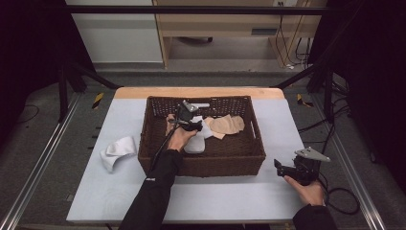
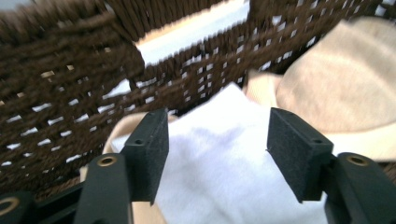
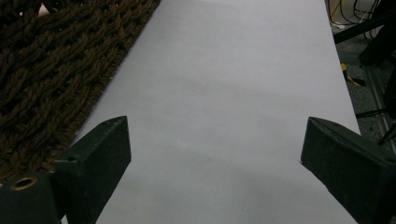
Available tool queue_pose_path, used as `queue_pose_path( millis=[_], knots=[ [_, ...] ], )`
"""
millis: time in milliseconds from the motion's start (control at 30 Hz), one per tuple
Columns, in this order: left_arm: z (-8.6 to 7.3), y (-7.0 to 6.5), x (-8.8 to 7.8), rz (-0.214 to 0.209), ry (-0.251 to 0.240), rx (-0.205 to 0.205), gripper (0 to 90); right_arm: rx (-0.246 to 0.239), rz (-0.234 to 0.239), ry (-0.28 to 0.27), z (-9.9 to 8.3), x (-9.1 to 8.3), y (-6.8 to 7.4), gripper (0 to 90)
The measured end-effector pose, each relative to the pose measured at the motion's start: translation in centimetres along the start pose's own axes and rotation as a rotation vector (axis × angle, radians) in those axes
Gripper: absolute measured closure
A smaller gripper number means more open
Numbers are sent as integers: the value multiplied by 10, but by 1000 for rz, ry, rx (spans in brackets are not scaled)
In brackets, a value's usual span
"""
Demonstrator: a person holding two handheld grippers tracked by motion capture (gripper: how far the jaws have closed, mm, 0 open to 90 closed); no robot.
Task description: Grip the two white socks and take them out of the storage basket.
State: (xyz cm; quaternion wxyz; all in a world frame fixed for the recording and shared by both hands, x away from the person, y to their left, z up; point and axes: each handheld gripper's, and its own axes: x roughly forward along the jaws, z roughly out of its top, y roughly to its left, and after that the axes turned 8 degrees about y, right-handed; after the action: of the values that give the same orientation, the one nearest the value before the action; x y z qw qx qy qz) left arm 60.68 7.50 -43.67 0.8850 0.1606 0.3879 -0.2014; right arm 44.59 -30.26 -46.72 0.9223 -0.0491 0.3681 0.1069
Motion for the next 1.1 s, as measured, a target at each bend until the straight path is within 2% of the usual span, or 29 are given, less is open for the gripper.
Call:
queue_pose_path(
  millis=[33,167,233,267,300,400,433,467,500,533,567,600,633,733,900,1000,1033,1067,1100],
  knots=[
    [-1,0,3,-14,14,-14,333,1,0,2,0,0,0,86],
    [-3,1,7,-39,33,-24,283,-1,0,2,0,0,0,86],
    [-6,0,12,-50,66,-11,252,0,1,4,0,0,0,86],
    [-6,0,12,-50,66,-11,252,0,2,4,0,0,0,86],
    [-7,-1,15,-53,98,-10,262,-1,2,3,0,0,0,86],
    [-8,-2,15,-54,118,-15,315,-1,1,3,0,0,0,86],
    [-8,-1,14,-47,123,-12,423,0,1,2,0,0,0,86],
    [-8,-1,14,-43,129,-11,423,0,1,2,0,0,0,86],
    [-9,-1,13,-42,140,-7,475,-1,1,2,0,0,0,86],
    [-8,-1,12,-44,143,-7,600,0,3,2,0,0,0,86],
    [-8,-1,11,-43,142,-6,600,0,3,2,0,0,0,86],
    [-8,-1,10,-41,147,-2,690,-3,1,0,0,0,0,86],
    [-7,0,8,-42,145,-6,690,-3,1,0,0,0,0,86],
    [-6,1,3,-53,136,-22,799,-1,2,1,0,0,0,86],
    [-4,2,-4,-71,114,-43,864,-1,2,1,0,0,-1,86],
    [-3,2,-9,-77,81,-59,871,-1,-1,0,0,0,-1,86],
    [-2,4,-14,-79,39,-64,873,0,0,0,0,-1,-1,86],
    [-1,4,-17,-83,21,-69,873,-1,1,-1,0,-1,-1,86],
    [-1,4,-17,-83,21,-69,873,-1,1,-1,0,-1,-1,86]
  ],
)
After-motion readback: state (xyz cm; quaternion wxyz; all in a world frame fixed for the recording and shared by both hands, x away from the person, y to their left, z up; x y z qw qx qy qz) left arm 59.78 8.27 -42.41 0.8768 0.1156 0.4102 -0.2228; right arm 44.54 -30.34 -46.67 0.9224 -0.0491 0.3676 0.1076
